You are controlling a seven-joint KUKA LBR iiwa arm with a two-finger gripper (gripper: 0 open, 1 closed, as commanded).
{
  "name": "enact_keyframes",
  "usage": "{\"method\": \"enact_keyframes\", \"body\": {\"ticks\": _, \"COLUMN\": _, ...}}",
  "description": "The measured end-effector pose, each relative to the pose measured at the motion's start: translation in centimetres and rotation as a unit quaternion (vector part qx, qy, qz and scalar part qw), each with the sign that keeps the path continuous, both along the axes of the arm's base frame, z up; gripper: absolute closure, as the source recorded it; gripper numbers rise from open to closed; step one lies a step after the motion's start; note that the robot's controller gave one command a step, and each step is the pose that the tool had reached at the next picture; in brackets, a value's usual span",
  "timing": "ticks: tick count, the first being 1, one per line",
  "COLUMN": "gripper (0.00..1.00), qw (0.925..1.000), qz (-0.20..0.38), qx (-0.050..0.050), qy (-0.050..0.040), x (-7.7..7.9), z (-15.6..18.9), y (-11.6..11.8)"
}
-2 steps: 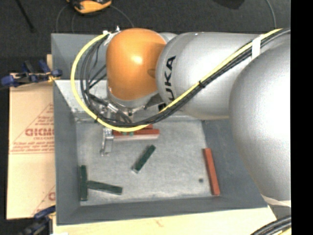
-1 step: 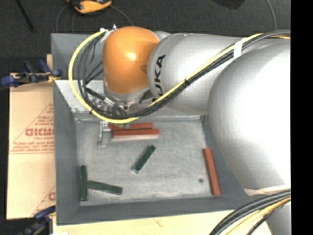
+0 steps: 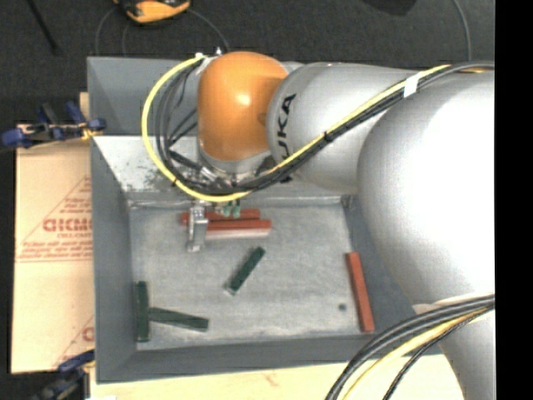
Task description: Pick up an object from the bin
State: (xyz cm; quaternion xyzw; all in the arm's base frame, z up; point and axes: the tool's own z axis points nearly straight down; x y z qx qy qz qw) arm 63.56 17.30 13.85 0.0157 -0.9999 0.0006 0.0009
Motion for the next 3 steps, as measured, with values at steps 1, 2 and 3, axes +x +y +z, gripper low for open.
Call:
{"method": "enact_keyframes", "body": {"ticks": 1, "gripper": 0.00, "qw": 0.9999, "qz": 0.016, "qx": 0.000, "qy": -0.0035, "x": -1.6, "z": -1.8, "y": -2.0}}
{"method": "enact_keyframes", "body": {"ticks": 2, "gripper": 0.00, "qw": 0.9999, "qz": 0.011, "qx": 0.001, "qy": -0.0037, "x": -0.9, "z": -5.4, "y": -4.7}}
{"method": "enact_keyframes", "body": {"ticks": 3, "gripper": 1.00, "qw": 0.9998, "qz": 0.020, "qx": 0.001, "qy": -0.0077, "x": -0.1, "z": -6.3, "y": -11.0}}
